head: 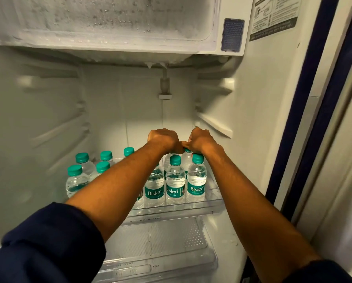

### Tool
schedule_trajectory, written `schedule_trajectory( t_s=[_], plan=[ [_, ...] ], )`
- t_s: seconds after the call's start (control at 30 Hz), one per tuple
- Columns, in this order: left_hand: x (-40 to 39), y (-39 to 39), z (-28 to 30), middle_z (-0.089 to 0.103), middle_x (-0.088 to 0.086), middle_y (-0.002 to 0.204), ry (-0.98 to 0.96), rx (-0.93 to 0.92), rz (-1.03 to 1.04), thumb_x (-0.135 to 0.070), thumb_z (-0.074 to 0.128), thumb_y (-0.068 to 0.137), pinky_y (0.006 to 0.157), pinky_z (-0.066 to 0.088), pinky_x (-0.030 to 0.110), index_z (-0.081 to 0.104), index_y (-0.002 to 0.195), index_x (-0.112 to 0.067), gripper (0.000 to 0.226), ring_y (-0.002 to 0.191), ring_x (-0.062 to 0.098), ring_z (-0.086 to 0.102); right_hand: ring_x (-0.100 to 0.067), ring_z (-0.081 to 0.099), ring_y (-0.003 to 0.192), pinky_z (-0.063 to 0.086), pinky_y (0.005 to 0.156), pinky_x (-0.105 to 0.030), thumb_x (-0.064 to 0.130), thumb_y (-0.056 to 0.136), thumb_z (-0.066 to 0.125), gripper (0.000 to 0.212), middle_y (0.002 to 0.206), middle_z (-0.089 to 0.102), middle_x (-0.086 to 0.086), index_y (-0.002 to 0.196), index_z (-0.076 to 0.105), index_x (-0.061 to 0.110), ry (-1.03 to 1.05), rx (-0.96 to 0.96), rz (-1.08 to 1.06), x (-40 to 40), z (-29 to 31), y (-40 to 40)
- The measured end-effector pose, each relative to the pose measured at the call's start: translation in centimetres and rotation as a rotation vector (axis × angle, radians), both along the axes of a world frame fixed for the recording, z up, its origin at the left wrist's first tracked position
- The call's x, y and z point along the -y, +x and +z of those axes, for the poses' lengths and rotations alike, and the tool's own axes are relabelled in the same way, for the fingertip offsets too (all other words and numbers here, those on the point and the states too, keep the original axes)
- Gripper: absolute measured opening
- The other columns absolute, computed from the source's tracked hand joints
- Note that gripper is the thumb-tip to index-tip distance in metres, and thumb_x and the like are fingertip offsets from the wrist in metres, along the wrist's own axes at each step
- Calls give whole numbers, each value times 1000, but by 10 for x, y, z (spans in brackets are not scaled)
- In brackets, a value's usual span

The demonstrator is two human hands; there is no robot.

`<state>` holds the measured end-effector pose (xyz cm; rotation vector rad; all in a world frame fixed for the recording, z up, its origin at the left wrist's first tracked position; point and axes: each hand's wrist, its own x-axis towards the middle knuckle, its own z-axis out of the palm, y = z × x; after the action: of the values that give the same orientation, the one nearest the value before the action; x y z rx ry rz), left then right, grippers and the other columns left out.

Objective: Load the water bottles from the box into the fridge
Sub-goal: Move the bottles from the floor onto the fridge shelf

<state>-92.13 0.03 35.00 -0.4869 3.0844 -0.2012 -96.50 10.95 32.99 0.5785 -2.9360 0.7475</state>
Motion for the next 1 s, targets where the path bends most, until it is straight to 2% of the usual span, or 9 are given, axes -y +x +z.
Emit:
schedule_trajectory(
  t_s=[0.17, 0.37, 0.5, 0.63, 0.73, 0.83, 0.93, 1.0],
  plan=[
    [-4, 12, 10, 61, -2, 75, -67, -17, -8, -56, 57, 90, 89, 54, 33, 57, 84, -16, 40, 83, 15, 65, -23, 65, 85, 56, 78, -35, 52, 87, 65, 44, 99, 68, -9, 101, 63, 10, 63, -33, -22, -3, 2, 9],
    [-2, 29, 12, 64, 0, 87, -83, -88, -16, -59, 56, 89, 85, 53, 32, 57, 90, -15, 45, 85, 17, 64, -22, 61, 85, 46, 68, -32, 61, 87, 60, 52, 96, 62, -7, 104, 62, 12, 131, -82, -89, -6, 9, 29],
    [1, 44, 22, 58, 2, 87, 15, -226, -56, -57, 57, 89, 74, 49, 30, 60, 98, -14, 44, 80, 20, 58, -24, 63, 90, 54, 77, -36, 64, 85, 60, 56, 103, 68, -8, 105, 67, 12, 55, -157, -123, -5, 18, 40],
    [1, 68, 31, 57, 6, 89, -6, -423, -95, -55, 54, 92, 67, 44, 31, 61, 105, -9, 48, 80, 23, 55, -29, 60, 107, 52, 89, -40, 57, 91, 57, 52, 119, 65, -10, 121, 65, 15, -95, -309, -91, -6, 27, 59],
    [1, 90, 28, 62, 13, 109, -69, -556, -122, -53, 54, 92, 74, 48, 36, 61, 116, -10, 50, 97, 29, 59, -32, 46, 128, 45, 101, -47, 57, 93, 53, 59, 142, 49, -12, 140, 49, 23, -127, -370, -31, -6, 27, 72],
    [6, 113, 15, 52, 14, 131, -186, -605, -88, -59, 47, 91, 87, 47, 40, 50, 132, -14, 61, 116, 31, 49, -34, 25, 144, 31, 111, -53, 60, 92, 50, 70, 160, 23, -8, 152, 29, 31, -101, -384, 33, -4, 22, 87],
    [13, 137, -3, 38, 15, 146, -201, -604, -32, -63, 43, 90, 95, 43, 42, 35, 144, -16, 71, 128, 32, 40, -34, 9, 150, 18, 116, -56, 66, 90, 48, 78, 165, 5, -4, 155, 15, 36, -72, -408, 59, 1, 10, 105],
    [17, 153, -15, 25, 16, 156, -172, -616, -7, -64, 42, 90, 105, 38, 48, 22, 151, -17, 80, 141, 35, 27, -33, 1, 151, 12, 118, -57, 67, 89, 47, 82, 165, -2, -2, 155, 9, 37, -78, -404, 79, 6, -1, 117]
  ],
)
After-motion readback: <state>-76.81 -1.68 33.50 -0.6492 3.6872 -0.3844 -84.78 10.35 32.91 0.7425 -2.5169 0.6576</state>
